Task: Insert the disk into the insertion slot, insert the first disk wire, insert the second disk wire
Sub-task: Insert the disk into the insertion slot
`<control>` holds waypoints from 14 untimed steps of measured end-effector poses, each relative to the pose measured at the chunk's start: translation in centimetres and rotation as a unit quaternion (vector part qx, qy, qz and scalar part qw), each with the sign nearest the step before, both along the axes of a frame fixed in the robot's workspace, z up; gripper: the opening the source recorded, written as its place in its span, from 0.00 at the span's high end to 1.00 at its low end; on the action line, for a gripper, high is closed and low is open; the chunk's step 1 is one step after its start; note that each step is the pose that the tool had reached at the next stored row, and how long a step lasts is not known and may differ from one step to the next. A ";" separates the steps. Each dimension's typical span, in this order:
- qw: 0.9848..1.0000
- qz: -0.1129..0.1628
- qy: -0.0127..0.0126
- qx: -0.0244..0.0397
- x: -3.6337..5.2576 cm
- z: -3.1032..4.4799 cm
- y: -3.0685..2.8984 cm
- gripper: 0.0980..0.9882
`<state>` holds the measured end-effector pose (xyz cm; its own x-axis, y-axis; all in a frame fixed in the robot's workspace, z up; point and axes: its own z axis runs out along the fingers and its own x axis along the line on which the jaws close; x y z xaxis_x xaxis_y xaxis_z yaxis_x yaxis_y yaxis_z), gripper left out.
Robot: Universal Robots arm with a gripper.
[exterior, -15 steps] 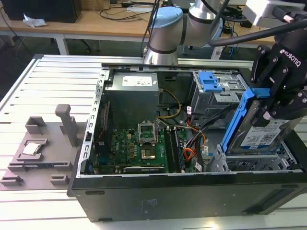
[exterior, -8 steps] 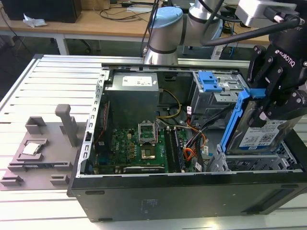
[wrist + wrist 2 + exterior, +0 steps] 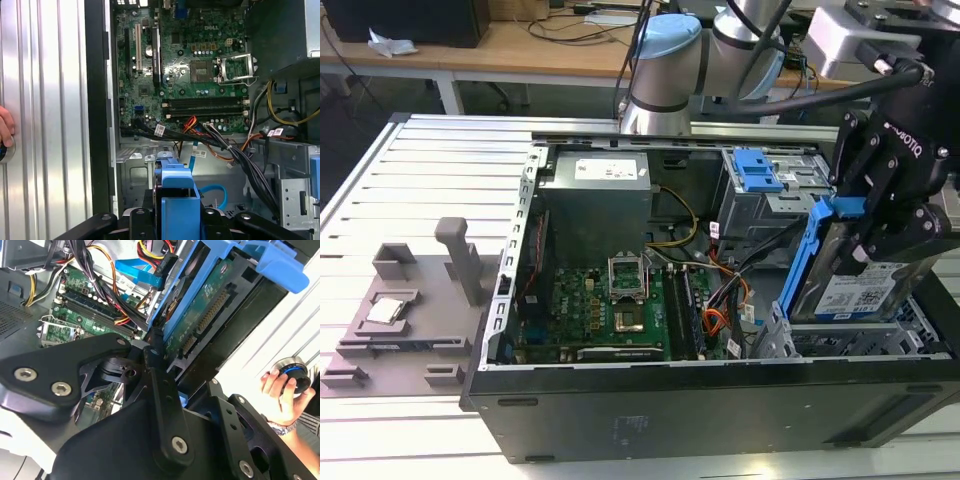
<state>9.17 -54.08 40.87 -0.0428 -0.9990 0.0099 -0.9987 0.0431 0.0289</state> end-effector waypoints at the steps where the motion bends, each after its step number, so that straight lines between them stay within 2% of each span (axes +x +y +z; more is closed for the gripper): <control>1: 1.000 0.000 0.000 0.000 0.00 -0.13 0.00 0.70; 6: 1.000 0.000 0.000 0.000 0.00 -0.62 0.00 0.70; 14: 1.000 0.000 0.000 0.000 0.00 -0.67 0.00 0.70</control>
<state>9.17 -54.09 40.19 -0.0428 -0.9990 0.0102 -0.9987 0.0431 0.0289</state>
